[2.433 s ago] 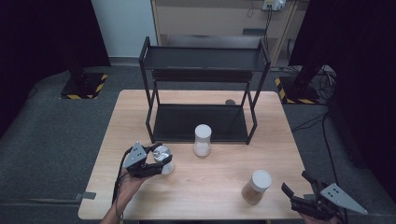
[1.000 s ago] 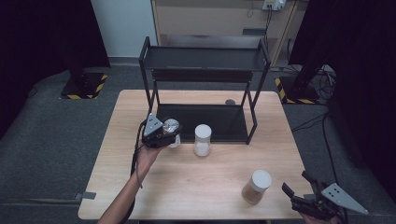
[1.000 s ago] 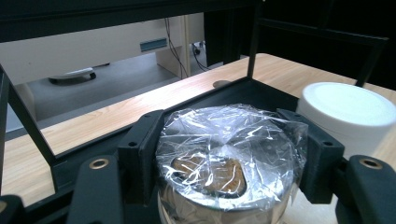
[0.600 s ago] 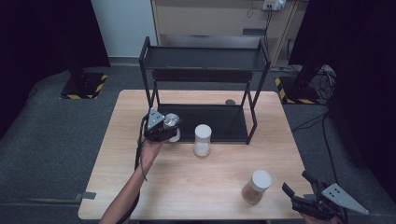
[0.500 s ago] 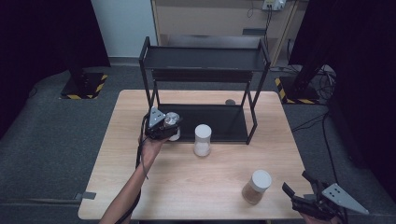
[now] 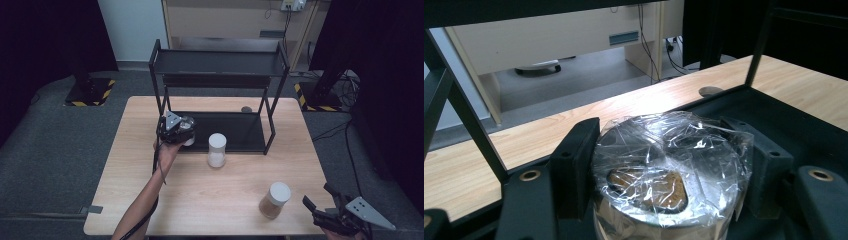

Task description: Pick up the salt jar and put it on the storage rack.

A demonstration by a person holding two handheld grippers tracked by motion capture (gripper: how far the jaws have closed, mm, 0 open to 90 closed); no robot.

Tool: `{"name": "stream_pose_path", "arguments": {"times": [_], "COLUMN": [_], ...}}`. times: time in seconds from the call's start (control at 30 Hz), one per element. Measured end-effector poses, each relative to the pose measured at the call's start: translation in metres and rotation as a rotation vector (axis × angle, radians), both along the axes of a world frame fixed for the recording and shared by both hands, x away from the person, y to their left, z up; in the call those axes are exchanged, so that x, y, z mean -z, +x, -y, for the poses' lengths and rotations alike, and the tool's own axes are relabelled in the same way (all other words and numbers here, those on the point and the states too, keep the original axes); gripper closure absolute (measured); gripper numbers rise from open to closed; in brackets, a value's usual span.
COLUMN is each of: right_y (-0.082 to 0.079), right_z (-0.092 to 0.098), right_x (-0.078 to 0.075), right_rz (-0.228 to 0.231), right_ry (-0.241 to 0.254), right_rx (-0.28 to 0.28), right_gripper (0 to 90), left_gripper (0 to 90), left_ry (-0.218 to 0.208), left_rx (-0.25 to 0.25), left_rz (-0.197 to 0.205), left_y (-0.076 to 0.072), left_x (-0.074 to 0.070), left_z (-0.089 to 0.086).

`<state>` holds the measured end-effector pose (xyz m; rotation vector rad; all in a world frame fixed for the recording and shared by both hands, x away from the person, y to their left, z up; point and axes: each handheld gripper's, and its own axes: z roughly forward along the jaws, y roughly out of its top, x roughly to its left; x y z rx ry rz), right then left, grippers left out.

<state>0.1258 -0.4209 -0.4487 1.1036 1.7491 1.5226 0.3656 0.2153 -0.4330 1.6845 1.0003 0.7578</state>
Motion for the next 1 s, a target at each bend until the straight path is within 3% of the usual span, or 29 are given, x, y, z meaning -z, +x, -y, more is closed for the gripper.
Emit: {"name": "stream_pose_path", "arguments": {"times": [0.63,1.0], "right_y": [0.000,0.000], "right_z": [0.001,0.000], "right_x": [0.001,0.000], "right_rz": [0.002,0.003], "right_ry": [0.002,-0.001], "right_rx": [-0.005,-0.005], "right_gripper": [9.1,9.1], "left_gripper": [33.8,33.7], "left_ry": [0.029,-0.002], "left_rx": [-0.032,-0.047], "left_rz": [-0.006,-0.013], "left_y": [0.013,0.013], "left_x": [0.012,0.017], "left_z": [0.010,0.007]}}
